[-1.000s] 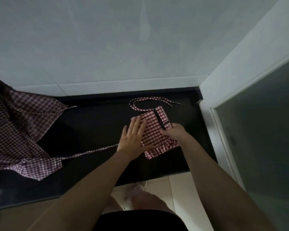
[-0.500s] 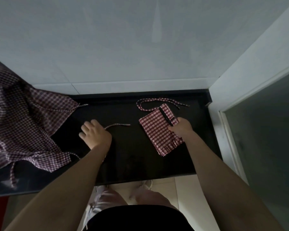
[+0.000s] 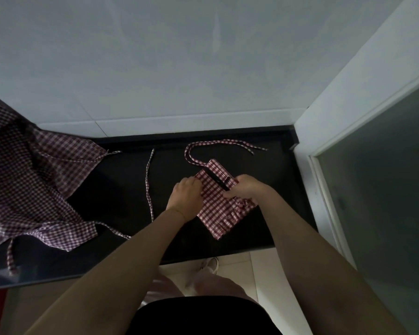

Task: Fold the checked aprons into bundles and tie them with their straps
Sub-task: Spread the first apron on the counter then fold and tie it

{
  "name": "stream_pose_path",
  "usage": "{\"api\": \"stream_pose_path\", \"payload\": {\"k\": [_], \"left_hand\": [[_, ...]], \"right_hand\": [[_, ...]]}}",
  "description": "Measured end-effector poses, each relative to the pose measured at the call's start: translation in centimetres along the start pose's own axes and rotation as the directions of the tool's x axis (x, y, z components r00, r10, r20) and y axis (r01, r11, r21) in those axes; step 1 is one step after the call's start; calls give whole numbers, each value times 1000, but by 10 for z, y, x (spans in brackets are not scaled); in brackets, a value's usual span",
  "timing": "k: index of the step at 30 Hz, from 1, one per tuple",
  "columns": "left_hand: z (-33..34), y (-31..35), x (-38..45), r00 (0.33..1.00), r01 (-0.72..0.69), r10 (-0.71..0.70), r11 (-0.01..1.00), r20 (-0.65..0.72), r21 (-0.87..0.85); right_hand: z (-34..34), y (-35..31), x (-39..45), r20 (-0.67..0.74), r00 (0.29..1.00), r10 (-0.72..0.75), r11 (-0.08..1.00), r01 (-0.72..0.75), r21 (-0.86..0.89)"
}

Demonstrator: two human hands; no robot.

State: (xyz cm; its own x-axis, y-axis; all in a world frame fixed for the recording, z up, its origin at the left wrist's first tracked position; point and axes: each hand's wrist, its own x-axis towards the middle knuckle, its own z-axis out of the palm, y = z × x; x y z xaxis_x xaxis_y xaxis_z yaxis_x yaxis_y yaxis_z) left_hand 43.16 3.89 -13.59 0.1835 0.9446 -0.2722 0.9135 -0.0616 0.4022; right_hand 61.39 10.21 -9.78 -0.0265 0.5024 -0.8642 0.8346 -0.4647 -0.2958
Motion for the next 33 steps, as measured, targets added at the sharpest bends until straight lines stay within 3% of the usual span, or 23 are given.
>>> {"api": "stream_pose_path", "payload": {"k": [3, 5, 7, 9, 10, 11, 13, 14, 15, 16, 17, 19, 20, 22, 26, 28, 33], "left_hand": [[-10, 0, 5, 992, 124, -121, 980, 31, -155], [-22, 3, 11, 992, 128, -130, 970, 7, -207], [-47, 13, 20, 984, -36, 35, 999, -176, 1], [-76, 28, 33, 931, -186, 273, 927, -242, 326], [-89, 35, 40, 915, -225, 348, 862, -206, 454], [-98, 39, 46, 907, -236, 381, 812, -179, 533], [-104, 40, 53, 892, -215, 386, 820, -236, 531], [-100, 38, 53, 856, -231, 409, 850, -315, 473], [-92, 34, 51, 824, -279, 430, 876, -370, 394], [-84, 30, 47, 813, -326, 440, 887, -382, 328], [-71, 27, 40, 859, -338, 411, 903, -304, 266], [-47, 26, 22, 956, -268, 284, 947, -71, 178], [-33, 24, 13, 970, -244, 244, 955, 22, 172], [-12, 21, 2, 964, -264, 250, 946, 92, 190], [-6, 13, -1, 971, -224, 212, 968, 111, 111], [-10, 4, 2, 982, -138, 137, 990, 130, 1], [-14, -9, 9, 995, 65, -38, 950, 96, -305]], "right_hand": [[-2, 3, -8, 94, 996, 2, 995, -12, 101], [-5, -3, -18, 110, 992, -62, 994, 52, 96], [-11, -15, -28, 37, 986, -162, 987, 162, 6], [-15, -28, -35, -161, 928, -336, 938, 314, -148], [-16, -33, -35, -296, 849, -437, 890, 361, -279], [-16, -36, -34, -430, 724, -539, 826, 356, -437], [-16, -35, -31, -586, 414, -696, 705, 244, -666], [-12, -32, -30, -606, 293, -740, 668, 210, -714], [-7, -27, -28, -610, 207, -765, 643, 195, -740], [3, -20, -26, -596, 178, -783, 622, 187, -761], [15, -11, -23, -574, 216, -790, 610, 190, -769], [44, 6, -18, -496, 414, -763, 612, 220, -759], [57, 14, -17, -448, 515, -731, 620, 227, -751], [75, 27, -13, -396, 628, -670, 647, 231, -727], [72, 48, -17, -378, 628, -680, 657, 293, -695], [62, 56, -17, -377, 667, -643, 705, 322, -633], [34, 70, -14, -400, 816, -417, 909, 363, -206]]}}
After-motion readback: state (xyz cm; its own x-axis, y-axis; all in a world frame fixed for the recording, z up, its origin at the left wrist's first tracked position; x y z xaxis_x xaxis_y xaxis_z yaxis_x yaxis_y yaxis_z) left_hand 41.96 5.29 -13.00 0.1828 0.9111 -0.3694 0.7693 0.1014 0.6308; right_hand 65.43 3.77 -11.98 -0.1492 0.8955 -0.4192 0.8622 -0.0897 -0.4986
